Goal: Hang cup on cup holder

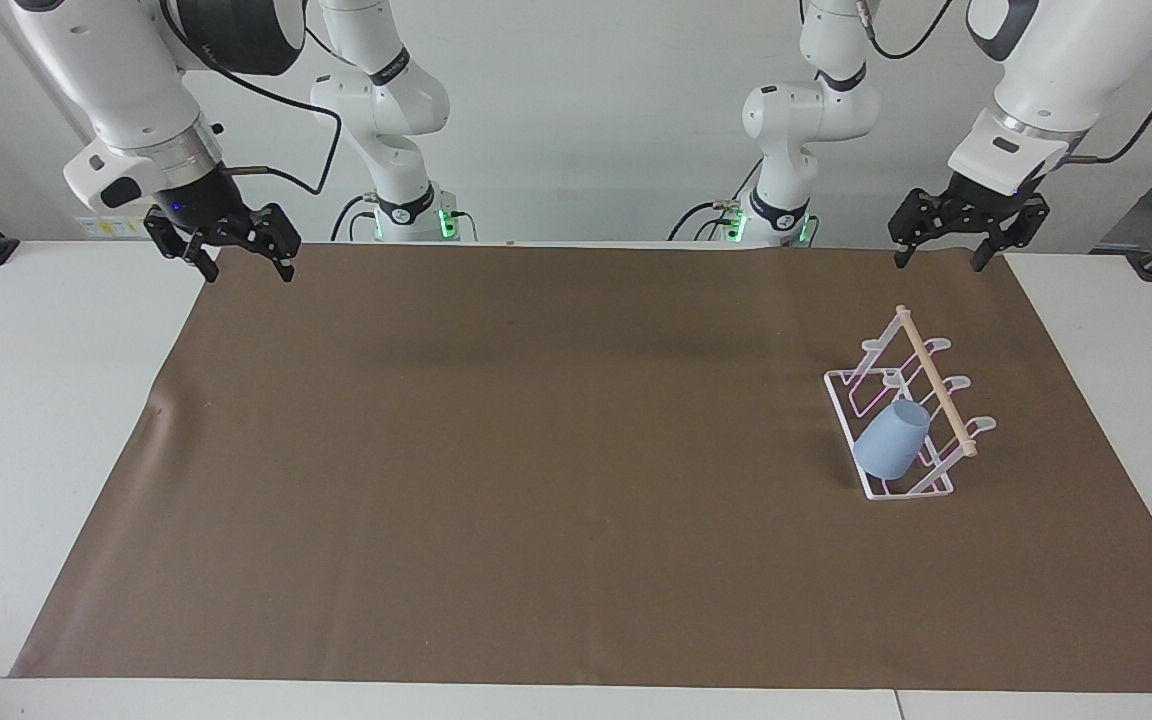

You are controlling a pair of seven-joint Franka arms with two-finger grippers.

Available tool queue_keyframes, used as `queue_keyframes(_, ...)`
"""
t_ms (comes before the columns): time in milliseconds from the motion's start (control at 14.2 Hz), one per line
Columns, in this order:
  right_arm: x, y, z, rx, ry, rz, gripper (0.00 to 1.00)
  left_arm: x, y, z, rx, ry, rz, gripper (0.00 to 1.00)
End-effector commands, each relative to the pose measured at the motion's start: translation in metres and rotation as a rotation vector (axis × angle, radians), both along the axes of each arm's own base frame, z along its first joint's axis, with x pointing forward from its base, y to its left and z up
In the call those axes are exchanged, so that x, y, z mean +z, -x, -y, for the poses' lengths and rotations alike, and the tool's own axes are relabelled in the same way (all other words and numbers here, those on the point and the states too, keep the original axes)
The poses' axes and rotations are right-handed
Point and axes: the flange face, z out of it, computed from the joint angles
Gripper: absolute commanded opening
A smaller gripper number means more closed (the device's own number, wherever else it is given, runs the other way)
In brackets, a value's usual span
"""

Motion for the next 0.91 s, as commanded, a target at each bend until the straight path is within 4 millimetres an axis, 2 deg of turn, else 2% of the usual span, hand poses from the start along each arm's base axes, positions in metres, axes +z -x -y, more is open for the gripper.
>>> queue_keyframes(0, -0.001, 0.002, 0.001, 0.022, 0.009, 0.007, 1.00, 0.006, 0.010, 0.005, 0.007, 0.043, -0.019, 1.00)
queue_keyframes(141, -0.001, 0.002, 0.001, 0.022, 0.009, 0.007, 1.00, 0.006, 0.013, 0.008, 0.038, 0.060, -0.031, 1.00)
queue_keyframes(352, -0.001, 0.002, 0.000, 0.024, 0.009, 0.007, 1.00, 0.019, 0.010, -0.003, 0.051, 0.051, -0.014, 1.00)
queue_keyframes(845, -0.001, 0.002, 0.001, 0.022, 0.009, 0.007, 1.00, 0.018, 0.012, -0.005, 0.031, 0.051, -0.009, 1.00)
